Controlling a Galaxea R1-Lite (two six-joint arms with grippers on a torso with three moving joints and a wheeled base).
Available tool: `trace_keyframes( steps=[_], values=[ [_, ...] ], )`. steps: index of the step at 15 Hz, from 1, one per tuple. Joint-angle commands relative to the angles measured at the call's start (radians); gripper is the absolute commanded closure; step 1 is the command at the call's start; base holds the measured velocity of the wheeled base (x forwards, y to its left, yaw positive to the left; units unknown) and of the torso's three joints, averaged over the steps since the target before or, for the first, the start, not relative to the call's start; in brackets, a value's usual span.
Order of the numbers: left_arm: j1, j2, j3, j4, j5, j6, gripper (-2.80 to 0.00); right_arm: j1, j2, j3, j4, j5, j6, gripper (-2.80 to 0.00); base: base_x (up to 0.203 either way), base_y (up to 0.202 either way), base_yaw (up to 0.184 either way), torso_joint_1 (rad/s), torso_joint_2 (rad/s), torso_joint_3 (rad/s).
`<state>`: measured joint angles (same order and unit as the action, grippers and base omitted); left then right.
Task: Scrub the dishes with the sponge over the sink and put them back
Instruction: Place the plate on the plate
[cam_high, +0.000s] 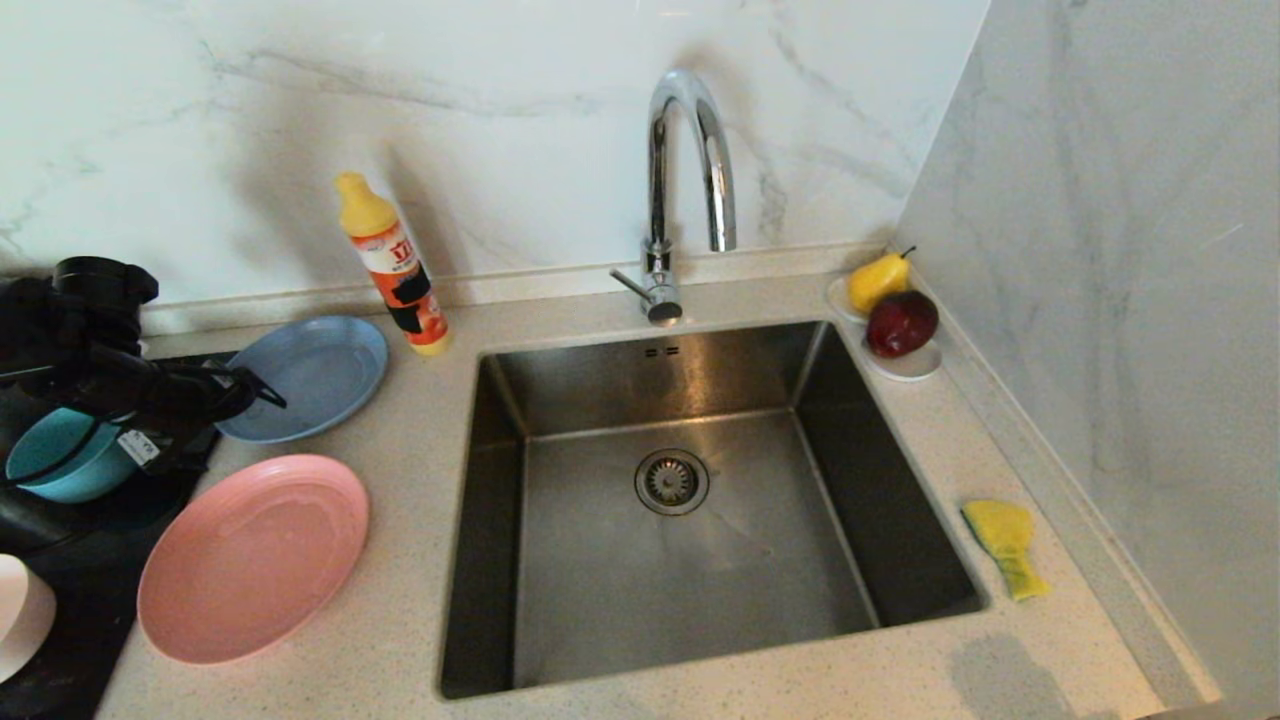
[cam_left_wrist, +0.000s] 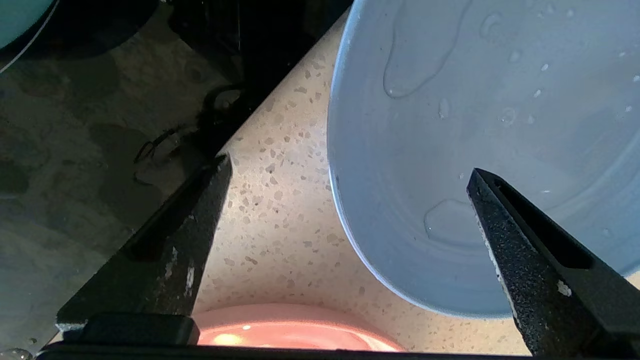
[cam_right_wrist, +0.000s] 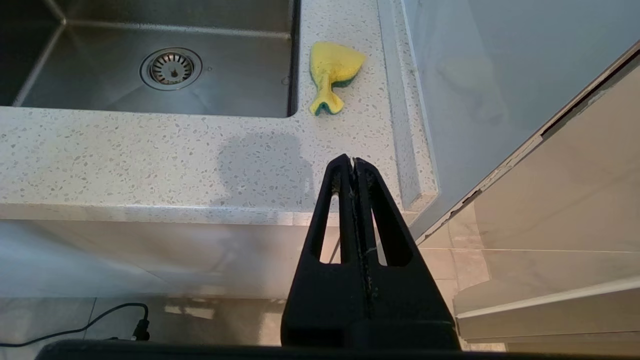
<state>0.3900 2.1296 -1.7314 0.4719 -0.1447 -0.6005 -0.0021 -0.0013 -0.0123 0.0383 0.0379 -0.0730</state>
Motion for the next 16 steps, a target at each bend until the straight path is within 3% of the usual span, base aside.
trace_keyframes(
  steps=[1, 12, 13, 16],
  values=[
    [0.001, 0.01, -0.002, 0.004, 0.0, -0.004, -2.8, -0.001, 0.001, 0.0, 0.0, 0.0, -0.001, 0.0, 0.0, 0.0, 0.0, 0.0, 0.0, 0.0],
    [0.001, 0.017, -0.05, 0.028, 0.01, -0.002, -2.8, -0.001, 0.001, 0.0, 0.0, 0.0, -0.001, 0.0, 0.0, 0.0, 0.0, 0.0, 0.0, 0.0],
    [0.001, 0.018, -0.055, 0.036, 0.01, -0.002, 0.0, 0.0, 0.001, 0.0, 0.0, 0.0, -0.001, 0.0, 0.0, 0.0, 0.0, 0.0, 0.0, 0.0],
    [0.001, 0.035, -0.083, 0.054, 0.016, -0.002, 0.0, -0.001, 0.001, 0.0, 0.0, 0.0, -0.001, 0.0, 0.0, 0.0, 0.0, 0.0, 0.0, 0.0]
  ],
)
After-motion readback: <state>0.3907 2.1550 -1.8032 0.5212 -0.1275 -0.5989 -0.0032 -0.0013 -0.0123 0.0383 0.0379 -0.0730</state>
